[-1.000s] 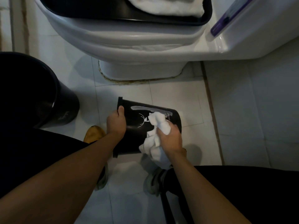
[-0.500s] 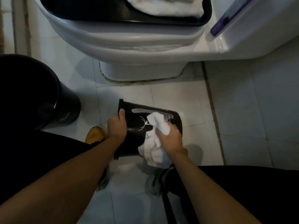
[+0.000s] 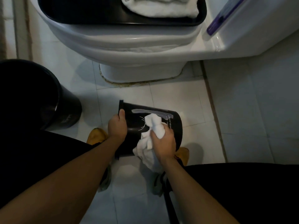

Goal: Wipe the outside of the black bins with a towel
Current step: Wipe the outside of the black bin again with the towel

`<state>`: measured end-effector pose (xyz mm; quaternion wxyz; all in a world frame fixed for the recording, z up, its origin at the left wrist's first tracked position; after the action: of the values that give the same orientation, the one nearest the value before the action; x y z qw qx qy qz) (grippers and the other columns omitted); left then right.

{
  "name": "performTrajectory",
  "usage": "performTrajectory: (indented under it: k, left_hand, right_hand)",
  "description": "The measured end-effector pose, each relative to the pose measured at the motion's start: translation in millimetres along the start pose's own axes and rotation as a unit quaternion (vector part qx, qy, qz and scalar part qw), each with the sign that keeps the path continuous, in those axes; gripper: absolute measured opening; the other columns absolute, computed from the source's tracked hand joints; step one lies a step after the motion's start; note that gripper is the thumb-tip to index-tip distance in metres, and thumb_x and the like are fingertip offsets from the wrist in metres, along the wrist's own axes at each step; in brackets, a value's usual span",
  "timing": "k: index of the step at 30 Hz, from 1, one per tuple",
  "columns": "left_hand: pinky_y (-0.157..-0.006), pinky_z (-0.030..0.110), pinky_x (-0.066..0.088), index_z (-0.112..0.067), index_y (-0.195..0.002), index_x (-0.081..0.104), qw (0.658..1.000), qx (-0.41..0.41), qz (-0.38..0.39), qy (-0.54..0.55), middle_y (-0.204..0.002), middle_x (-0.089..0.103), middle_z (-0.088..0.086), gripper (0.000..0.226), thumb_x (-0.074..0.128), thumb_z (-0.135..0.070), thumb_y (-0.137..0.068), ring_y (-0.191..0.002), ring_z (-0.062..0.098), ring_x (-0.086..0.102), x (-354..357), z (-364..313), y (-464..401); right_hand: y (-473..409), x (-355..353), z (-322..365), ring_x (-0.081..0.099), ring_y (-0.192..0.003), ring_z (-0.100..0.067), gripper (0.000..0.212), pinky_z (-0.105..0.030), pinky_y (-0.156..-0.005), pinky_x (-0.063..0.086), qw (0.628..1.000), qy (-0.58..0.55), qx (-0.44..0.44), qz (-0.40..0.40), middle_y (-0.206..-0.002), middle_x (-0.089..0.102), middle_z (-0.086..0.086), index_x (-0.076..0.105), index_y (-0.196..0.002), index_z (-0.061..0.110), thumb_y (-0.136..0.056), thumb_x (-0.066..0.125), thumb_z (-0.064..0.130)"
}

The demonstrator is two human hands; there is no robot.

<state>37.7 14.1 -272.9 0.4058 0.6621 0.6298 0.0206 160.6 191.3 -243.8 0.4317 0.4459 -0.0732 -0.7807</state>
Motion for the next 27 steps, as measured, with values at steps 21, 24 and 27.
performTrajectory:
  k: [21,24,27]
  left_hand:
    - [-0.067,0.029,0.042,-0.008,-0.096,0.058,0.998,-0.012,0.047,0.041,-0.081,0.058,0.007,0.047,0.029,-0.044,-0.103,-0.078,0.022,0.058,4,-4,2]
    - [-0.068,0.029,0.044,-0.009,-0.095,0.057,0.998,-0.016,0.051,0.034,-0.082,0.058,0.008,0.047,0.028,-0.045,-0.103,-0.078,0.023,0.058,5,-4,1]
    - [-0.073,0.031,0.044,-0.009,-0.096,0.058,0.998,-0.022,0.053,0.032,-0.083,0.059,0.008,0.048,0.028,-0.046,-0.103,-0.081,0.025,0.059,5,-3,1]
  right_hand:
    - [13,-9,-31,0.064,-0.096,-0.022,0.044,-0.03,-0.065,0.052,0.858,-0.354,0.337,0.16,-0.117,0.069,-0.014,0.061,-0.124,0.006,-0.093,0.064,0.037]
    - [6,-23,-22,0.061,-0.097,-0.021,0.046,-0.034,-0.073,0.05,0.901,-0.286,0.294,0.14,-0.115,0.065,-0.006,0.055,-0.13,0.01,-0.098,0.054,0.043]
    - [-1,-44,-5,0.063,-0.101,-0.024,0.055,-0.044,-0.093,0.053,0.936,-0.227,0.246,0.11,-0.113,0.067,-0.006,0.06,-0.12,0.009,-0.09,0.059,0.055]
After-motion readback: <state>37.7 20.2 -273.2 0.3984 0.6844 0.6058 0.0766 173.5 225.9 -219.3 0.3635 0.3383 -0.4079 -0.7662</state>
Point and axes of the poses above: each hand's wrist, its own y-axis away from the middle knuckle, its own x-axis out of the palm, z = x × y, the point moved 7 cm from there along -y, towards the middle knuckle
